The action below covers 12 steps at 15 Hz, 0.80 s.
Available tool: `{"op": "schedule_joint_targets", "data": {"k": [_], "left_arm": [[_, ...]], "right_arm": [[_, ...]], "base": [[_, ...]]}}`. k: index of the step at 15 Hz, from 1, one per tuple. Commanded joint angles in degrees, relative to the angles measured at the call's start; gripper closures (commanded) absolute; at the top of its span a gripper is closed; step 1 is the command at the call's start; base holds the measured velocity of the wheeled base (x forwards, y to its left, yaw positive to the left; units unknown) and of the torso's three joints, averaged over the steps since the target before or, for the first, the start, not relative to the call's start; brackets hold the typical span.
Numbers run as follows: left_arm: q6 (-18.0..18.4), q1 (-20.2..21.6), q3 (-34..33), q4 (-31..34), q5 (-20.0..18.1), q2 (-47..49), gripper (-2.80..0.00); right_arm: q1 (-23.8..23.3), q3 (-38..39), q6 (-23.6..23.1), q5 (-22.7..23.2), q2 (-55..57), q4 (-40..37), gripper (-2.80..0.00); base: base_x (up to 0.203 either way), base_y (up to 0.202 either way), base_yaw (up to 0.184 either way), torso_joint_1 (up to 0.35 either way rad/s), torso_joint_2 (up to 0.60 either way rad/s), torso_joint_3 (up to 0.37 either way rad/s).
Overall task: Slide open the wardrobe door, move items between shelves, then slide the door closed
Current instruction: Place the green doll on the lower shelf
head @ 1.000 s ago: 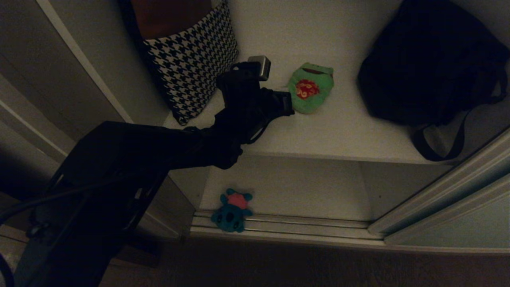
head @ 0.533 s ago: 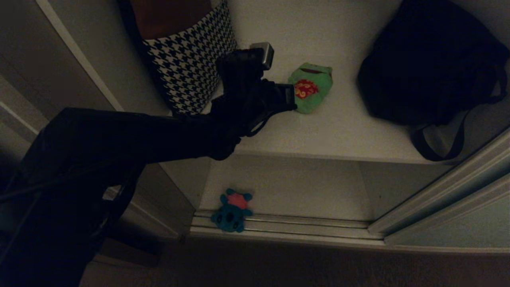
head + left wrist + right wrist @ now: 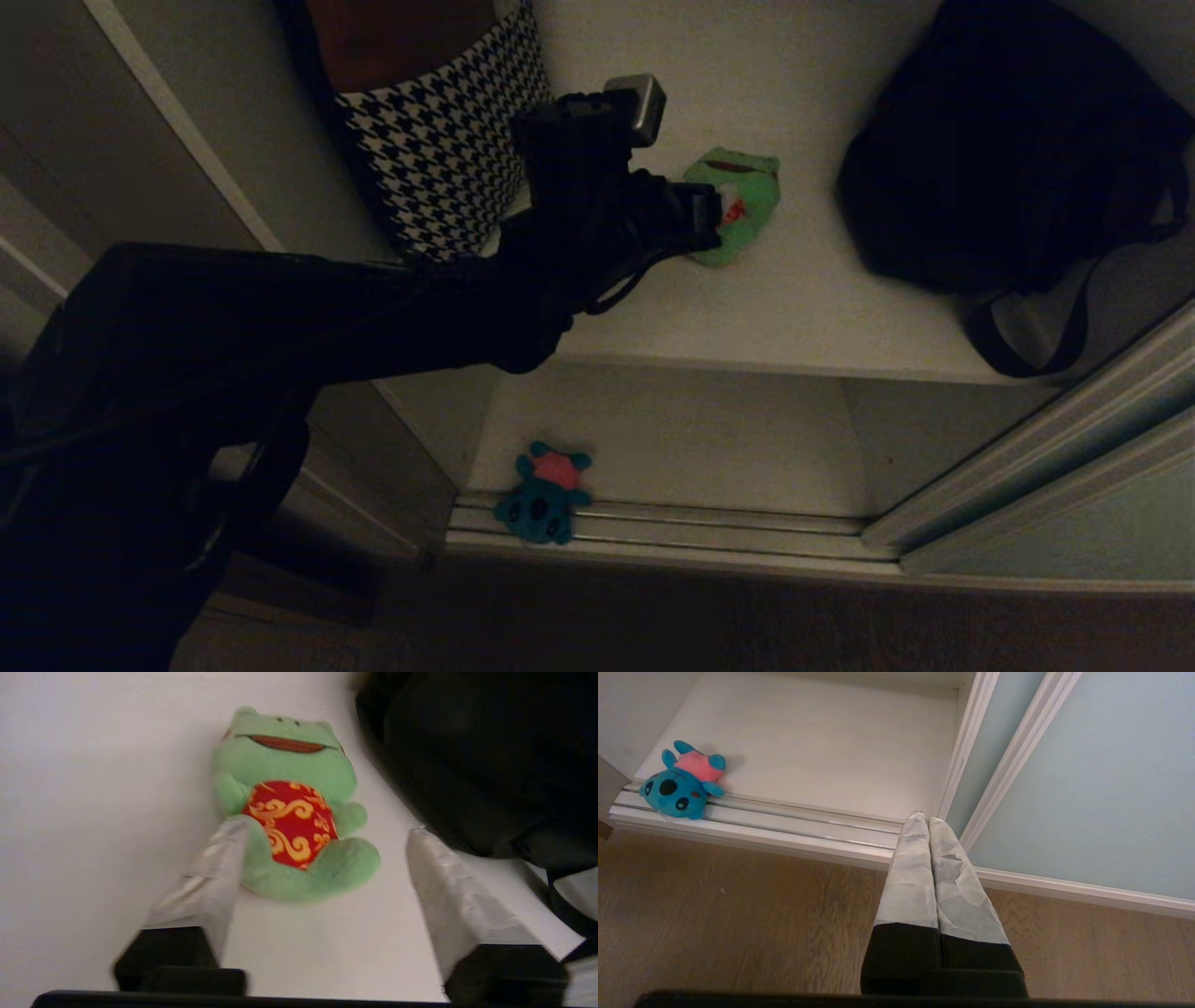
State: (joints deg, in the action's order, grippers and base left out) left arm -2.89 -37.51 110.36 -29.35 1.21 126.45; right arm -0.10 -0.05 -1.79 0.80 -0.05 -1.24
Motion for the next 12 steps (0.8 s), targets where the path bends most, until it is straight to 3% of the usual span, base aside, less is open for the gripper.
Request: {"op": "schedule_joint_targets", "data": {"k": [1,7,12], "left_arm": [[-0.10,-0.02,0.03,-0.26,0.02,0.46,-2.80],[-0.53,0.07,0.12,-0.26,0.11,0.90,-2.80],[-0.71,0.07,0.20,0.18,0.02,1.84,-2.80]], "right_arm": [[0.01,-0.04,-0.06,0.06,-0.04,0.01,0.00],[0.01,-0.04,0.00,0.03,-0.04,-0.03,0.00],[0.01,-0.04,-0.06,0.06,-0.04,0.01,0.00]], "base": [[0.000,0.000,0.000,0.000,0.00,0.000],[0.015,0.000,0.000,0.000,0.00,0.001],[0.187,0.000,0.001,0.002,0.00,0.003]]}}
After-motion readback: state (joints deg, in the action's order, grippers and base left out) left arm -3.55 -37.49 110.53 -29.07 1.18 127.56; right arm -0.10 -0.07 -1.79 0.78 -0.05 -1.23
